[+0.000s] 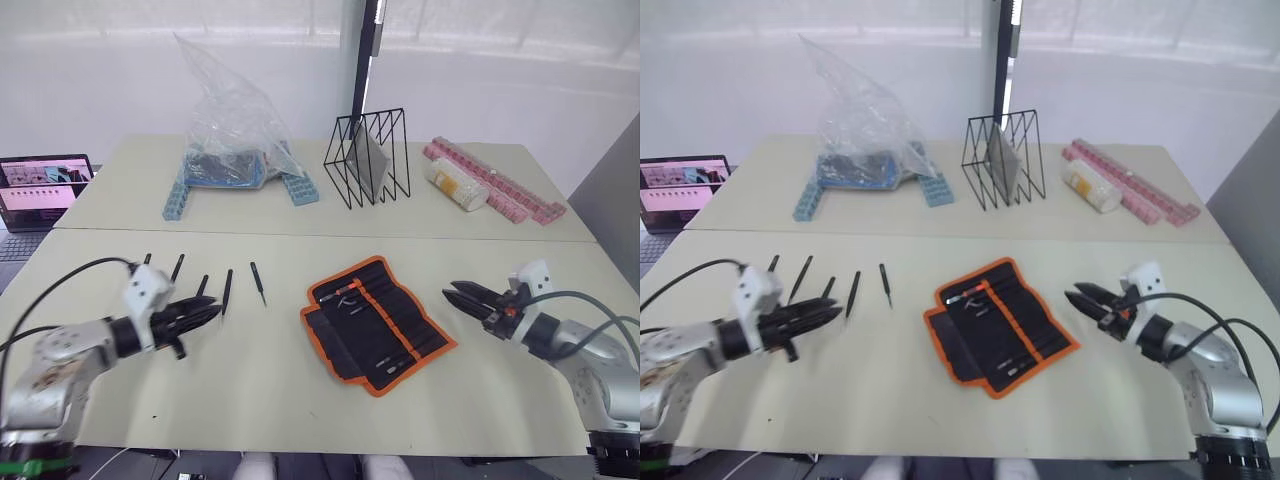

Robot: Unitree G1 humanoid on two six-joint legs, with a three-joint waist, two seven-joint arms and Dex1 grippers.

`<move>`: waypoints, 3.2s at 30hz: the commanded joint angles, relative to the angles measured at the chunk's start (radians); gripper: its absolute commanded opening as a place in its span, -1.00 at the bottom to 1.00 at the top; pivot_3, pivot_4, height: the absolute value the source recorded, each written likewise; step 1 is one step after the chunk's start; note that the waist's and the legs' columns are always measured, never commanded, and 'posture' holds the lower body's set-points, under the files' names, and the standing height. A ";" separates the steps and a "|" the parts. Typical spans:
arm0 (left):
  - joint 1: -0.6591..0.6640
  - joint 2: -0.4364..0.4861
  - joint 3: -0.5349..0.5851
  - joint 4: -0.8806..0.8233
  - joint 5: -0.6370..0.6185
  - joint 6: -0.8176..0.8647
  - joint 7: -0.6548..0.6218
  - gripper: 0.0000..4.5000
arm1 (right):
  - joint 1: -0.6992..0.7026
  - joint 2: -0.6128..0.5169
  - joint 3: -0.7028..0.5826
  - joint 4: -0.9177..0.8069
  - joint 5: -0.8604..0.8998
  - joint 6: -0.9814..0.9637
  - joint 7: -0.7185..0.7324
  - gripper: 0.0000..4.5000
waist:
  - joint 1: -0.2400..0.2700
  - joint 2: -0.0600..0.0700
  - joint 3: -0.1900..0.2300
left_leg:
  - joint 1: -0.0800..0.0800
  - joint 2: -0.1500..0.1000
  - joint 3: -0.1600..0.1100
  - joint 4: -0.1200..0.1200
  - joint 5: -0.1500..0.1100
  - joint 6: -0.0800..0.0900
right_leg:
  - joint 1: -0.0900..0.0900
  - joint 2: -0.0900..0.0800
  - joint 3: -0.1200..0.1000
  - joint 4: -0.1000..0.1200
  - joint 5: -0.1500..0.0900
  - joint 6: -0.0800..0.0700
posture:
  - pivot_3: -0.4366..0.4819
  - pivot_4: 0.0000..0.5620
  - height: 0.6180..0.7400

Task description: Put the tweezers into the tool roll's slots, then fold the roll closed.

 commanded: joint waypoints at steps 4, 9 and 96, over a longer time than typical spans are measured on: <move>0.217 -0.033 0.298 0.125 0.007 -0.177 0.043 0.57 | 0.121 0.018 -0.167 0.077 -0.035 -0.193 -0.053 0.76 | 0.001 0.000 0.001 | 0.000 0.000 0.000 0.000 0.000 0.000 | -0.001 0.000 0.000 0.000 -0.001 -0.001 | -0.05 -0.47 0.64; 0.285 -0.083 0.391 0.229 -0.014 -0.268 0.057 0.99 | 0.228 0.067 -0.265 0.097 0.007 -0.235 -0.088 1.00 | 0.001 0.000 0.001 | 0.001 0.000 0.001 0.000 0.000 0.000 | 0.000 0.000 0.000 0.000 -0.004 -0.007 | -0.05 -0.47 0.64; -0.431 -0.045 -0.118 0.674 0.192 -0.179 0.326 -0.99 | 0.039 -0.120 0.096 -0.582 0.320 0.368 -0.015 1.00 | 0.031 0.007 -0.004 | 0.008 -0.004 -0.001 0.001 0.000 -0.001 | 0.009 -0.003 0.000 0.003 -0.001 0.002 | -0.05 -0.47 0.64</move>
